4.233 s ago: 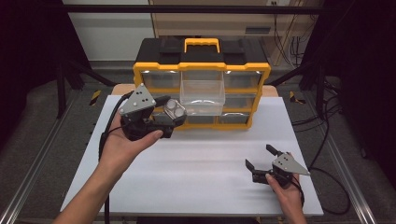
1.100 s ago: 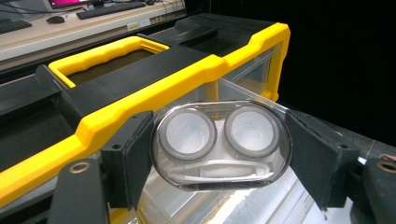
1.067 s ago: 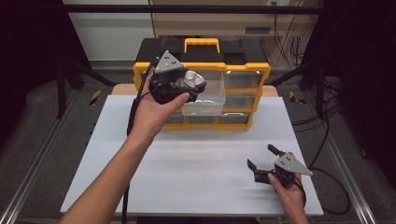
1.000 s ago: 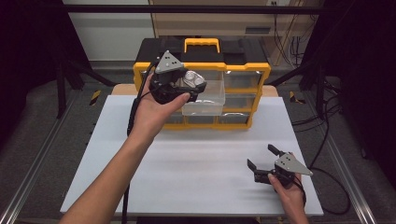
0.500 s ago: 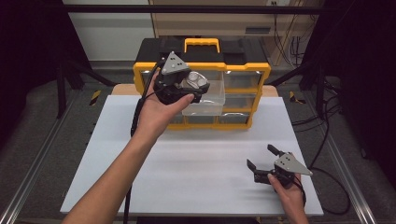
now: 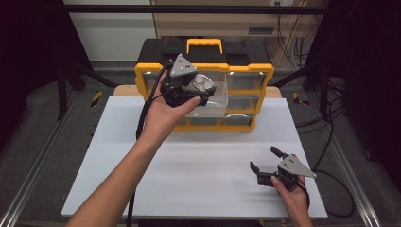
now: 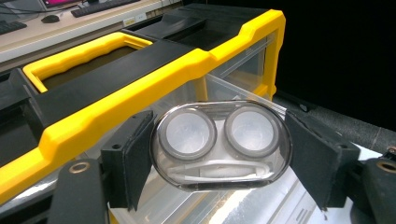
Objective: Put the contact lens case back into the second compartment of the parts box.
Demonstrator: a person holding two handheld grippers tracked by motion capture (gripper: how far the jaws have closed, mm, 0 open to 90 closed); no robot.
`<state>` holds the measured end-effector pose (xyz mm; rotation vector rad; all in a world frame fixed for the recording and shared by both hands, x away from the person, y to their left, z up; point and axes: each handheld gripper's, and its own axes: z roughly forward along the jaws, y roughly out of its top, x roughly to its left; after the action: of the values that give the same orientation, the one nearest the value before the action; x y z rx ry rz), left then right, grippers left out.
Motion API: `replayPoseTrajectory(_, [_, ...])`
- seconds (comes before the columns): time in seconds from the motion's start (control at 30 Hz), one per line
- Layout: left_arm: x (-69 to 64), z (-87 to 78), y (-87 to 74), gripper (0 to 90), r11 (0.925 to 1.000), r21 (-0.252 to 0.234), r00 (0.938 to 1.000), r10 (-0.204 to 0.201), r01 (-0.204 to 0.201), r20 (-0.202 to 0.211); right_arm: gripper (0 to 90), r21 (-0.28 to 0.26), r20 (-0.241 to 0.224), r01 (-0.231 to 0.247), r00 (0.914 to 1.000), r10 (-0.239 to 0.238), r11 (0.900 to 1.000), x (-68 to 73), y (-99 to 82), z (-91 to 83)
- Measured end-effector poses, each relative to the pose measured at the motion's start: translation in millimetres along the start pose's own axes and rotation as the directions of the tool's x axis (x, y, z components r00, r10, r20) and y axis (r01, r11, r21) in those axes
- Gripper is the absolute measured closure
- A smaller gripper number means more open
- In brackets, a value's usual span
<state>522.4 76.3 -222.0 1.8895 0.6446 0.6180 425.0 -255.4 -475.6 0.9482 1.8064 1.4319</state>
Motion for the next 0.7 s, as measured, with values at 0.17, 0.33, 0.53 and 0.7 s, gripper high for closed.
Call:
replayPoseTrajectory(0.17, [-2.1, 2.3, 0.4, 26.2, 1.0000, 0.001, 1.0000, 0.002, -0.002, 0.003, 3.3, -0.001, 0.000, 0.001, 1.0000, -0.001, 1.0000, 0.1, 0.1, 0.0])
replayPoseTrajectory(0.33, [-3.7, 3.3, 0.6, 26.2, 1.0000, 0.001, 1.0000, 0.010, -0.010, 0.000, 3.3, 0.000, -0.001, 0.000, 1.0000, 0.000, 1.0000, 0.1, 0.1, -0.1])
replayPoseTrajectory(0.53, [-1.3, 3.5, -0.1, 26.2, 1.0000, 0.001, 1.0000, 0.001, -0.001, -0.005, 3.3, 0.000, -0.001, 0.000, 1.0000, 0.000, 1.0000, 0.0, 0.0, 0.0])
replayPoseTrajectory(0.7, [-1.0, 2.5, 0.0, 26.2, 1.0000, -0.006, 1.0000, -0.006, 0.006, -0.002, 3.3, 0.000, -0.002, 0.000, 1.0000, 0.000, 1.0000, 0.2, 0.0, -0.1])
